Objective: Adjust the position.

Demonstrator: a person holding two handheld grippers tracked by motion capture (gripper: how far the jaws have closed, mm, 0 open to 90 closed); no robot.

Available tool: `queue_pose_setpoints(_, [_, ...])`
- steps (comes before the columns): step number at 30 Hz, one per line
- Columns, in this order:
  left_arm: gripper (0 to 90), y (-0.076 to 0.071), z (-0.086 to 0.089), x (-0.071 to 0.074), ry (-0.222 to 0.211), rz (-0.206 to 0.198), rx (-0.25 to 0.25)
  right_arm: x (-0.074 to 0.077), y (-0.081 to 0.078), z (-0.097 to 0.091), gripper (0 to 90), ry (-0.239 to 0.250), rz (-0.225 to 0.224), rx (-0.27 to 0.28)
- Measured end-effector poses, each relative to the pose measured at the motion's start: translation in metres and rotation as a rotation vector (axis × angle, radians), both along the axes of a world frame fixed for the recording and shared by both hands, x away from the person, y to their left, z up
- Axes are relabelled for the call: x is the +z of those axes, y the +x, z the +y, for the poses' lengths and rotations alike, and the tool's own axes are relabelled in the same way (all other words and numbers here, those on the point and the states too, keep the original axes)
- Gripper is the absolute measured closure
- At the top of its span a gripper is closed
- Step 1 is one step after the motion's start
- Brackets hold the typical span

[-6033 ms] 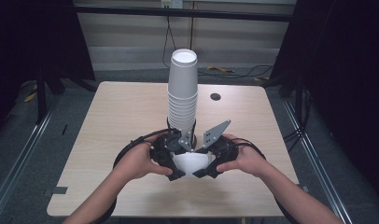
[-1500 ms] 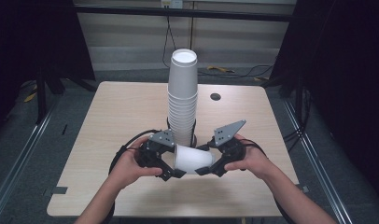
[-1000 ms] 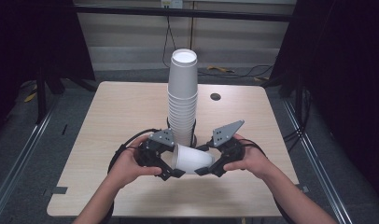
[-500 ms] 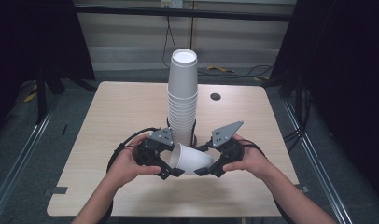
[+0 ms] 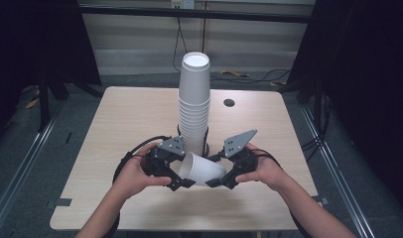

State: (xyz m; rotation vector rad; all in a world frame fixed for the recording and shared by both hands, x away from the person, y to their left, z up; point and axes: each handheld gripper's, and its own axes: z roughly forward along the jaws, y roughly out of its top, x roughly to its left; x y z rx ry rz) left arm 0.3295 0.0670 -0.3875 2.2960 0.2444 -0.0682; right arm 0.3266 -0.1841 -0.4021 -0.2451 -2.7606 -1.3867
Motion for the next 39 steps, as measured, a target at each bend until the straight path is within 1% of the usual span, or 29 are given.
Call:
queue_pose_setpoints(5, [15.1, 0.0003, 0.0, 0.001, 0.009, -0.006, -0.003, -0.0004, 0.0001, 0.0006, 23.4, 0.0, 0.002, -0.004])
queue_pose_setpoints(8, [15.2, 0.0, 0.0002, 0.0005, 0.004, -0.001, 0.001, -0.0009, 0.0, 0.0006, 23.3, 0.004, 0.004, -0.009])
queue_pose_setpoints(10, [15.2, 0.0002, 0.0002, 0.0004, 0.01, -0.002, -0.005, -0.0015, -0.0001, 0.0007, 23.3, 0.008, 0.008, -0.006])
queue_pose_setpoints(12, [15.2, 0.0004, 0.0004, 0.001, 0.011, -0.002, -0.009, -0.0017, -0.0006, 0.0009, 23.6, 0.003, 0.002, -0.009])
queue_pose_setpoints(13, [15.3, 0.0, 0.0003, 0.0013, 0.011, 0.004, -0.009, -0.0021, -0.0008, 0.001, 24.0, 0.005, 0.007, -0.003])
queue_pose_setpoints(15, [15.3, -0.0006, 0.0, 0.0018, 0.015, 0.002, -0.008, -0.002, -0.0015, 0.0013, 24.0, -0.002, 0.001, 0.005])
queue_pose_setpoints(21, [15.3, -0.0007, 0.0009, 0.0034, 0.011, 0.008, -0.003, -0.0015, -0.0014, 0.0016, 23.8, 0.007, -0.002, 0.003])
queue_pose_setpoints(24, [15.2, -0.0015, 0.0008, 0.004, 0.023, 0.005, -0.001, -0.0016, -0.0014, 0.0022, 22.5, 0.007, 0.004, -0.003])
queue_pose_setpoints(26, [15.1, -0.0013, 0.0012, 0.0044, 0.047, -0.006, -0.007, -0.0016, -0.0015, 0.0024, 19.2, -0.004, 0.01, -0.017])
queue_pose_setpoints(27, [15.1, -0.0013, 0.0012, 0.004, 0.052, -0.006, -0.006, -0.0015, -0.0014, 0.0022, 16.8, -0.011, 0.016, -0.026])
queue_pose_setpoints(28, [15.1, -0.0016, 0.0014, 0.0036, 0.059, -0.001, 0.002, -0.0016, -0.0011, 0.002, 15.5, -0.017, 0.021, -0.028])
queue_pose_setpoints(29, [15.1, -0.0014, 0.0015, 0.003, 0.067, -0.004, 0.004, -0.0012, -0.0012, 0.0017, 14.8, -0.028, 0.022, -0.037])
queue_pose_setpoints(30, [15.0, -0.0011, 0.0018, 0.0025, 0.075, -0.007, 0.003, 0.0004, -0.0014, 0.0011, 14.5, -0.04, 0.026, -0.041])
queue_pose_setpoints(31, [15.0, -0.001, 0.0021, 0.0022, 0.076, -0.005, 0.007, 0.0011, -0.0018, 0.0012, 14.5, -0.044, 0.028, -0.04])
queue_pose_setpoints(33, [15.0, -0.0005, 0.0023, 0.0023, 0.092, -0.004, 0.002, 0.0017, -0.0022, 0.0015, 14.2, -0.051, 0.025, -0.04])
queue_pose_setpoints(34, [14.9, -0.0008, 0.0017, 0.0019, 0.092, -0.003, 0.009, 0.003, -0.003, 0.0025, 14.2, -0.083, 0.018, -0.043])
queue_pose_setpoints(35, [14.9, -0.0007, 0.0013, 0.0022, 0.106, -0.005, 0.006, 0.003, -0.003, 0.0025, 14.2, -0.083, 0.018, -0.043])
queue_pose_setpoints(36, [14.9, -0.0016, 0.0003, 0.0022, 0.113, -0.007, 0.009, 0.0033, -0.0031, 0.0029, 14.1, -0.094, 0.019, -0.042])
queue_pose_setpoints(39, [14.7, -0.0024, -0.0025, 0.0034, 0.157, -0.023, 0.014, 0.0049, -0.0036, 0.0047, 14.2, -0.131, 0.023, -0.046])
